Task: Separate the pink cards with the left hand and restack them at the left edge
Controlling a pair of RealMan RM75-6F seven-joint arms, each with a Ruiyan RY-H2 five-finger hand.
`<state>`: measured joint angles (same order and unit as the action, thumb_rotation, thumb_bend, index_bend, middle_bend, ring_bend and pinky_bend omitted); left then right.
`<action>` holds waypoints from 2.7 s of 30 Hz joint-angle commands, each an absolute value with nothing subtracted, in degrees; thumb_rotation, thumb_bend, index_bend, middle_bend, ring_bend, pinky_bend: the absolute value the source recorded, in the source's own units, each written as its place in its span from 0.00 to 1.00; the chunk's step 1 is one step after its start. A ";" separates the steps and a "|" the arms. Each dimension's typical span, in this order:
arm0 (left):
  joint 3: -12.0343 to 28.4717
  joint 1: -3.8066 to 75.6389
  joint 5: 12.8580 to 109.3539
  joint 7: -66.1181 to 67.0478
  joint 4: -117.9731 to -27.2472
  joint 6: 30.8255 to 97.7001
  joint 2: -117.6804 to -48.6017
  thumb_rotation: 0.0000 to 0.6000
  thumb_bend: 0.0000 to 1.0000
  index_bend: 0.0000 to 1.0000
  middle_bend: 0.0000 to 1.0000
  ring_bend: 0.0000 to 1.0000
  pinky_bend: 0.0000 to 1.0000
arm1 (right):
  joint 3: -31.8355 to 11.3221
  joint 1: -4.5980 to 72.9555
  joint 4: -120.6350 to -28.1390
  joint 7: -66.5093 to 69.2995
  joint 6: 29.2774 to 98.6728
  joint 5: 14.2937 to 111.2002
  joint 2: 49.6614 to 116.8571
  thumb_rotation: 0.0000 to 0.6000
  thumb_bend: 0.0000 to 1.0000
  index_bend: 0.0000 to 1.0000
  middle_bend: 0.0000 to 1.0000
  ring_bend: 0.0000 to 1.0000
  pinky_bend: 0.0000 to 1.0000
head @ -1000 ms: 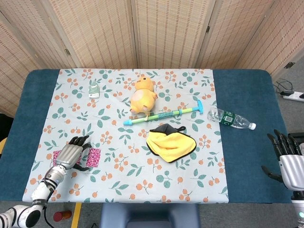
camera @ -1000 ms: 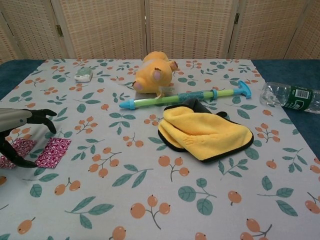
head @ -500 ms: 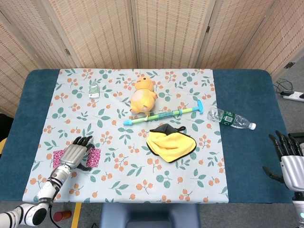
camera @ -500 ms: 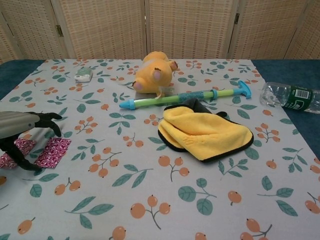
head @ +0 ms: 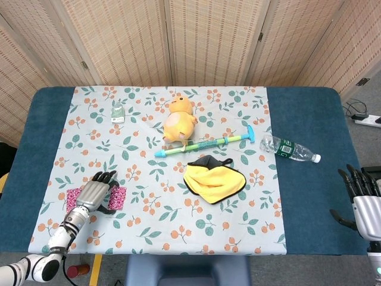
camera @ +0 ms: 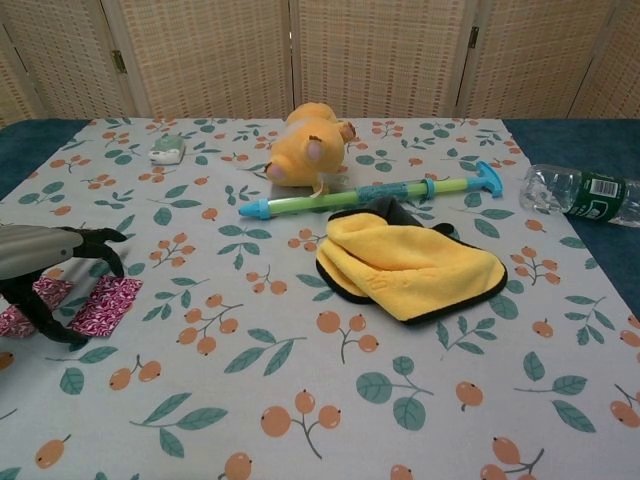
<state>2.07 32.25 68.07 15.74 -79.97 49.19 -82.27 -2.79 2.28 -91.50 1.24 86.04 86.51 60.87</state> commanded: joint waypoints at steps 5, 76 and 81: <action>2.07 32.61 67.75 15.57 -80.12 48.94 -82.45 0.92 0.17 0.31 0.00 0.00 0.00 | -2.83 2.28 -91.18 1.59 85.94 86.42 61.00 1.00 0.23 0.00 0.00 0.00 0.00; -0.14 23.10 73.02 -3.21 -67.72 50.76 -75.90 0.95 0.17 0.26 0.00 0.00 0.00 | -2.90 1.64 -94.54 -1.14 87.70 87.77 59.78 1.00 0.23 0.00 0.00 0.00 0.00; 0.27 23.08 72.41 -2.33 -68.77 50.77 -75.71 0.94 0.17 0.22 0.00 0.00 0.00 | -2.97 1.70 -94.31 -0.84 87.71 87.87 59.75 1.00 0.23 0.00 0.00 0.00 0.00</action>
<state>0.21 23.08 72.47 -2.41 -68.69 50.72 -75.72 -2.95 1.70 -94.32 -0.84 87.70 87.87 59.75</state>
